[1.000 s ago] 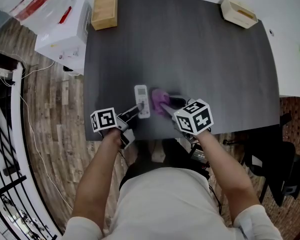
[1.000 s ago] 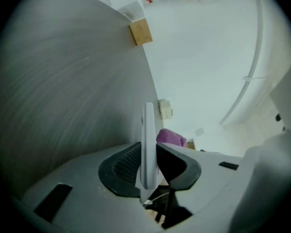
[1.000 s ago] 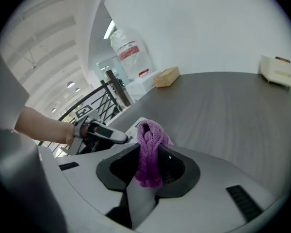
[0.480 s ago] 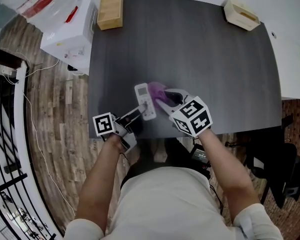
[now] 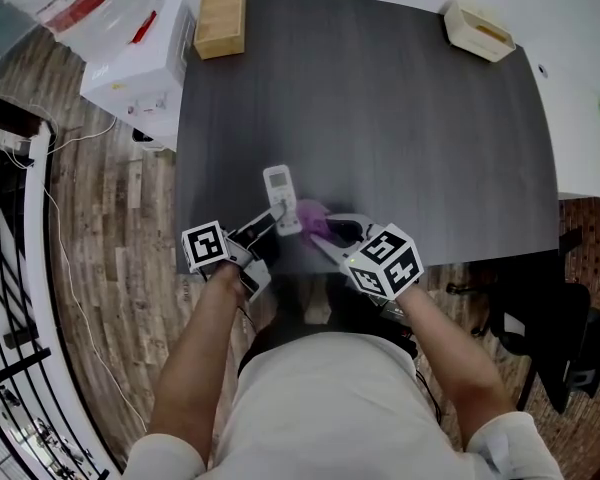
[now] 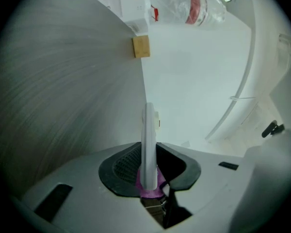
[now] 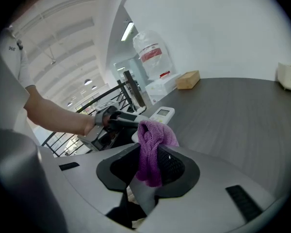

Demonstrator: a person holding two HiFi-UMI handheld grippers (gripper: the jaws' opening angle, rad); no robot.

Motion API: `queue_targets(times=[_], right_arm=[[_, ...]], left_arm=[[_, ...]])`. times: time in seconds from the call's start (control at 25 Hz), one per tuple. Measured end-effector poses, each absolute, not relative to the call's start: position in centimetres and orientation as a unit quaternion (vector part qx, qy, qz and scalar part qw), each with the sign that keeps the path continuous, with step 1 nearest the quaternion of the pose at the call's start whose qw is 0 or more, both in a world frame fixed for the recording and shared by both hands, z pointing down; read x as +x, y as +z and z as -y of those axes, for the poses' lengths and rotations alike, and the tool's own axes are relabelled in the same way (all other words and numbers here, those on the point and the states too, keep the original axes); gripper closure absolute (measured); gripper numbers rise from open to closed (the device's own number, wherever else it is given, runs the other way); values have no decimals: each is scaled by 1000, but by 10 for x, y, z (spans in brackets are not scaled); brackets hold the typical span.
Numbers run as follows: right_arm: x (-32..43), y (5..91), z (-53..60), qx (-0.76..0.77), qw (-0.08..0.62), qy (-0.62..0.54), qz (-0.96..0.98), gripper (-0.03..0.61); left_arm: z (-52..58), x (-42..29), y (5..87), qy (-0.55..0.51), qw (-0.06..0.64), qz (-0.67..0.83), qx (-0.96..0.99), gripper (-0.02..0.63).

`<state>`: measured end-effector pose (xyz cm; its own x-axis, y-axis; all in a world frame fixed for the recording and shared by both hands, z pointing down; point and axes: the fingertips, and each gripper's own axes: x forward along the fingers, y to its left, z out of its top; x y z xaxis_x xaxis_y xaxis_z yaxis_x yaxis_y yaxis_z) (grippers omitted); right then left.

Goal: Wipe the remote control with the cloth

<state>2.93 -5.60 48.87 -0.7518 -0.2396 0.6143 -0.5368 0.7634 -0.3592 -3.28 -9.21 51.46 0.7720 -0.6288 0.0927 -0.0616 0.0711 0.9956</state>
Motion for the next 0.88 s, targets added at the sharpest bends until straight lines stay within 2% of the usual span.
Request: queue_targets(times=[0.12, 0.24, 0.32, 0.4, 0.52, 0.64, 0.88], right_arm=[[27, 493, 33, 173, 291, 274, 900, 469], [24, 488, 10, 114, 292, 283, 907, 469], [28, 485, 14, 127, 286, 279, 908, 469], [39, 487, 31, 172, 290, 271, 902, 469], [55, 497, 56, 238, 326, 247, 881, 469], [57, 505, 70, 270, 340, 242, 868, 469], [39, 529, 74, 263, 367, 248, 857, 469]], left_arm=[[90, -38, 523, -191, 680, 281, 649, 520], [88, -43, 532, -102, 634, 319, 697, 520], [84, -43, 536, 16, 568, 346, 746, 520], [79, -46, 543, 158, 473, 373, 782, 520], [76, -48, 550, 307, 348, 395, 793, 519], [74, -43, 556, 360, 290, 402, 790, 518], [67, -28, 557, 387, 167, 404, 812, 518]])
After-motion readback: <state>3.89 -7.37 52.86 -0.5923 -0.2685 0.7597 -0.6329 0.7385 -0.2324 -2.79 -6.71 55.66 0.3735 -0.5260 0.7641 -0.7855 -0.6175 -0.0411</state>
